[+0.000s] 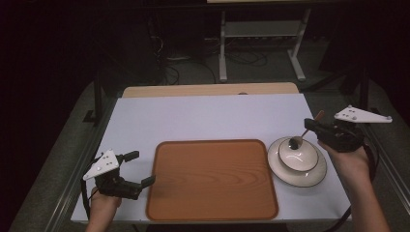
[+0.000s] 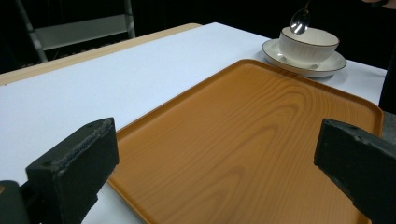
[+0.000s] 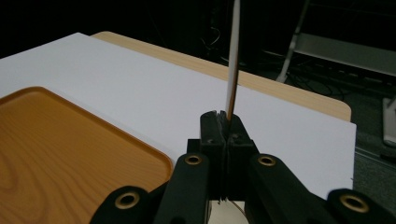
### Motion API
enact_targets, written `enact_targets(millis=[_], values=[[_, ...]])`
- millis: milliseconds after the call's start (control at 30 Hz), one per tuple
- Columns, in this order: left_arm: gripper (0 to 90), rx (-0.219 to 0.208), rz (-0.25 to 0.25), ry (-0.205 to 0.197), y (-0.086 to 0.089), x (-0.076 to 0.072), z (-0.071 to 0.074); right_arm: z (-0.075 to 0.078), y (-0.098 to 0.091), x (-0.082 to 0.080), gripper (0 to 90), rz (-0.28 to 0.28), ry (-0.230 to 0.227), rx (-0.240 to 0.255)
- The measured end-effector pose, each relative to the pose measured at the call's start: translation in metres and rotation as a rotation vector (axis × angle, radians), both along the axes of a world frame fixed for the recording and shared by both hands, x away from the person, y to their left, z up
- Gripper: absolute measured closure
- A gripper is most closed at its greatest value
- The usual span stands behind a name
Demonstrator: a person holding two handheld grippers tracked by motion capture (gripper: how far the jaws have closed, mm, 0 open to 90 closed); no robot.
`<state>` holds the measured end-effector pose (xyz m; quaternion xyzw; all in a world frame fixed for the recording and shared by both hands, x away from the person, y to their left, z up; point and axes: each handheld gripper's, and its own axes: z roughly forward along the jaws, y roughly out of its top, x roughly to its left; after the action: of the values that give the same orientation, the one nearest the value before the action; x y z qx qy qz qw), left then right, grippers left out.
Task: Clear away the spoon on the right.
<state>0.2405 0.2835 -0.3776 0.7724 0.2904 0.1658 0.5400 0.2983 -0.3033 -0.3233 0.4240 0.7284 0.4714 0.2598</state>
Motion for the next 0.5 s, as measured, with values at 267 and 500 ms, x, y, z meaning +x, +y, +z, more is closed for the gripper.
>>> enact_targets(millis=[267, 500], values=[[0.0, 0.0, 0.0, -0.001, 0.001, 0.0, 0.0, 0.009, 0.021, -0.005, 88.2, 0.074, -0.01, -0.01], [0.0, 0.002, -0.003, -0.002, 0.0, -0.001, 0.0, 0.01, 0.037, -0.008, 88.2, 0.13, -0.001, -0.015]])
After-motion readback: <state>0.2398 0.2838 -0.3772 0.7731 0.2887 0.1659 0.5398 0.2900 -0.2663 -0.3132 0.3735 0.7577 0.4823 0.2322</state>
